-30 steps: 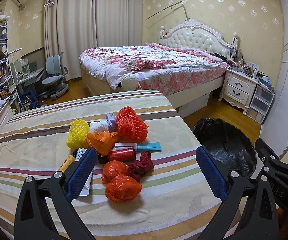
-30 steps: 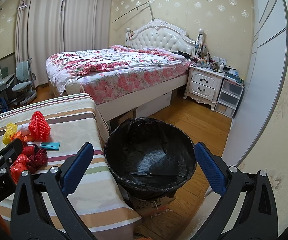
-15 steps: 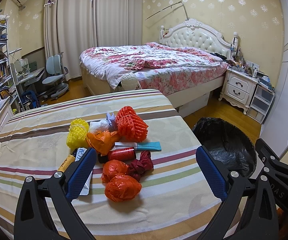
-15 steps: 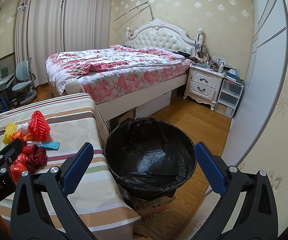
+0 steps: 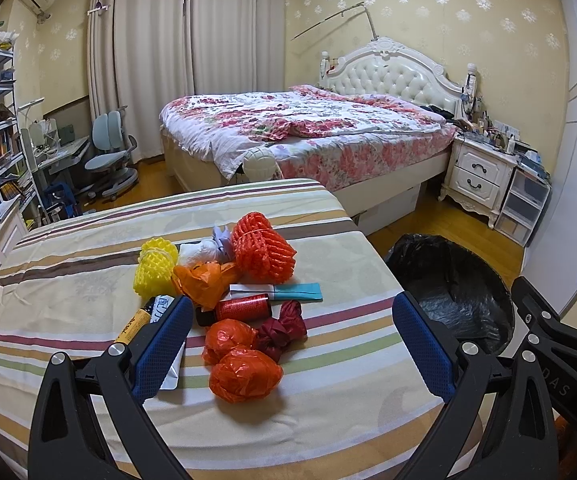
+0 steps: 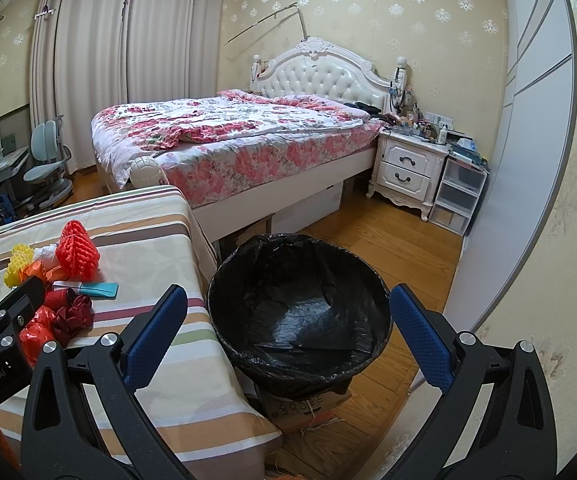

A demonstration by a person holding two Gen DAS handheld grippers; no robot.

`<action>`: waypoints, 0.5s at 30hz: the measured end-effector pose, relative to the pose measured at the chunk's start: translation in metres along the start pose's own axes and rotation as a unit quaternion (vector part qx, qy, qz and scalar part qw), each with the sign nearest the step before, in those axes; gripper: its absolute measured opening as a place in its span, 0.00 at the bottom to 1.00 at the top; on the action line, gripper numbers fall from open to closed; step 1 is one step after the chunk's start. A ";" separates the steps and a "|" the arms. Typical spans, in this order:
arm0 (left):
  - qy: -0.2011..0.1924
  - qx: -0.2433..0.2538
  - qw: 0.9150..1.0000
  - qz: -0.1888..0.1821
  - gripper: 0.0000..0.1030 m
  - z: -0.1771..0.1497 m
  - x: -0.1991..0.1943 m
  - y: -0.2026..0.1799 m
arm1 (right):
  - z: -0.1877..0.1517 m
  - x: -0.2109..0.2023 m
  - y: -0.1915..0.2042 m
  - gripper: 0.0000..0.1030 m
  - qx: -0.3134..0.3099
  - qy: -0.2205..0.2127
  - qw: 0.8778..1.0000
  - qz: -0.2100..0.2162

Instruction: Collect trash

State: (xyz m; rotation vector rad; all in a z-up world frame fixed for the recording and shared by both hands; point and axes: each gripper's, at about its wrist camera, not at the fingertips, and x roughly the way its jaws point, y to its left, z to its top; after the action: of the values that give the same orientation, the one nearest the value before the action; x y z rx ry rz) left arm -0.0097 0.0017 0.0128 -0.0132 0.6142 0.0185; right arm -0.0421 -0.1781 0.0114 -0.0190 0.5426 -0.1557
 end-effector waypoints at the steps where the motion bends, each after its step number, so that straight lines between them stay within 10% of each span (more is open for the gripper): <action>1: 0.000 0.000 1.000 0.000 0.94 0.000 0.000 0.001 | 0.000 0.000 0.000 0.96 0.000 0.000 1.000 0.000; 15: 0.007 0.013 1.000 0.012 0.94 -0.004 0.007 0.008 | -0.002 0.001 0.000 0.96 -0.001 0.004 1.000 0.005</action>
State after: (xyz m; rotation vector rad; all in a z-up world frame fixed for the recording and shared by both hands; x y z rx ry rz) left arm -0.0067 0.0102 0.0054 0.0181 0.6292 0.0329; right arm -0.0419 -0.1787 0.0089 -0.0189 0.5499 -0.1462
